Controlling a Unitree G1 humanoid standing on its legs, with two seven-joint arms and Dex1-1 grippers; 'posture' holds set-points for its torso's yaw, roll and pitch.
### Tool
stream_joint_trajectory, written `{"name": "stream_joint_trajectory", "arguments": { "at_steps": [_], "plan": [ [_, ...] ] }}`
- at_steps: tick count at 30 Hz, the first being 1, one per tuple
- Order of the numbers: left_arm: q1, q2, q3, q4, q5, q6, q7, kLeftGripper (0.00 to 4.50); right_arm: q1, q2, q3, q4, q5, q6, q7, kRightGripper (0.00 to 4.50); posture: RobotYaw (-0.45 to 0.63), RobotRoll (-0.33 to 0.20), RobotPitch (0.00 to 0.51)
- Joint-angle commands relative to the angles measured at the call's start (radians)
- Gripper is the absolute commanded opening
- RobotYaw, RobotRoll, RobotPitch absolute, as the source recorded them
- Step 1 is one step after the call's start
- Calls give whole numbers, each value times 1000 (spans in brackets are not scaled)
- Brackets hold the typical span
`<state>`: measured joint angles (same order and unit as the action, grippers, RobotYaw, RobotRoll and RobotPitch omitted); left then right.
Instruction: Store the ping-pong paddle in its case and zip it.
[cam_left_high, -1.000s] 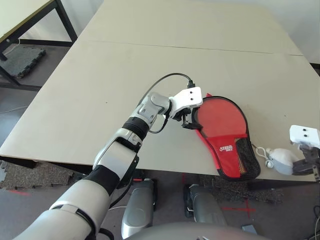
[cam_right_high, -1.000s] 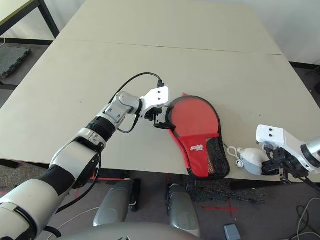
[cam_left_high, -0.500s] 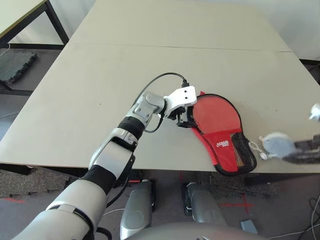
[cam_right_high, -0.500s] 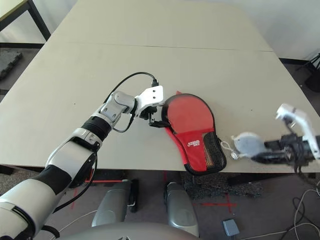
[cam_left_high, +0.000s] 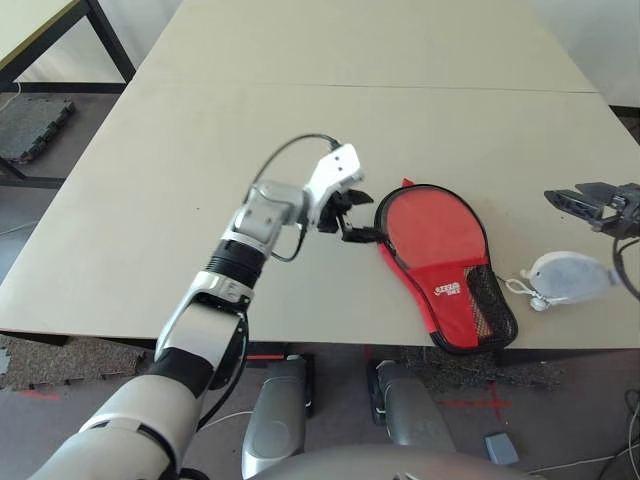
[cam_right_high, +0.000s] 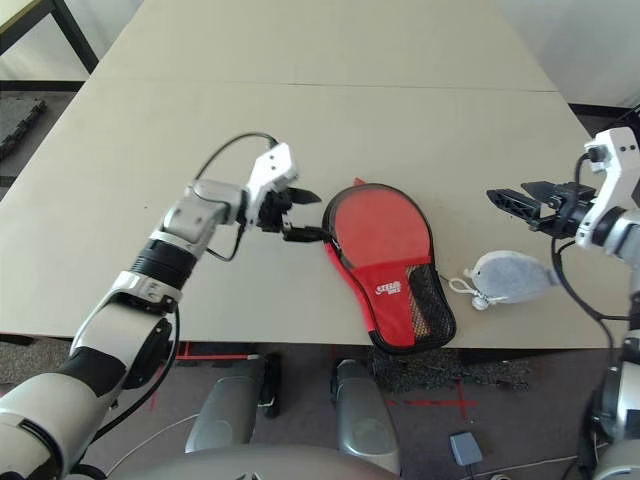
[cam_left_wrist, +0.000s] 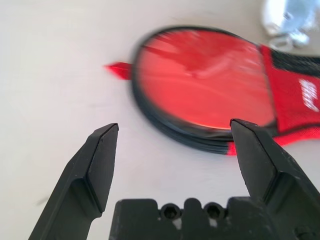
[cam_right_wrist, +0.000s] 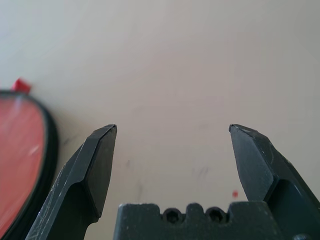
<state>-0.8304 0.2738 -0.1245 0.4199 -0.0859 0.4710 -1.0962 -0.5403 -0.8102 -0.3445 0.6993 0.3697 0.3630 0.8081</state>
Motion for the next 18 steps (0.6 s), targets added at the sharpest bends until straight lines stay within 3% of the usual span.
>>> {"name": "stream_joint_trajectory", "arguments": {
  "at_steps": [1, 6, 10, 15, 18],
  "plan": [
    [33, 12, 85, -24, -20, -20, 154, 4500, -14, 47, -49, 60, -22, -134, -132, 4485, 30, 0, 155],
    [81, -39, 284, 38, -13, -209, 575, 4500, -51, 129, -72, 145, -66, -334, -357, 4485, 39, 0, 148],
    [145, -66, 363, 88, 33, -395, 858, 4500, -64, 182, -70, 182, -101, -442, -497, 4485, 40, 0, 142],
    [210, -40, 374, 245, 99, -602, 1077, 4500, -88, 225, -55, 234, -147, -506, -637, 4485, 24, 0, 139],
    [226, -32, 380, 312, 86, -680, 1106, 4500, -98, 233, -54, 266, -172, -535, -709, 4485, 23, 0, 136]
  ]
}}
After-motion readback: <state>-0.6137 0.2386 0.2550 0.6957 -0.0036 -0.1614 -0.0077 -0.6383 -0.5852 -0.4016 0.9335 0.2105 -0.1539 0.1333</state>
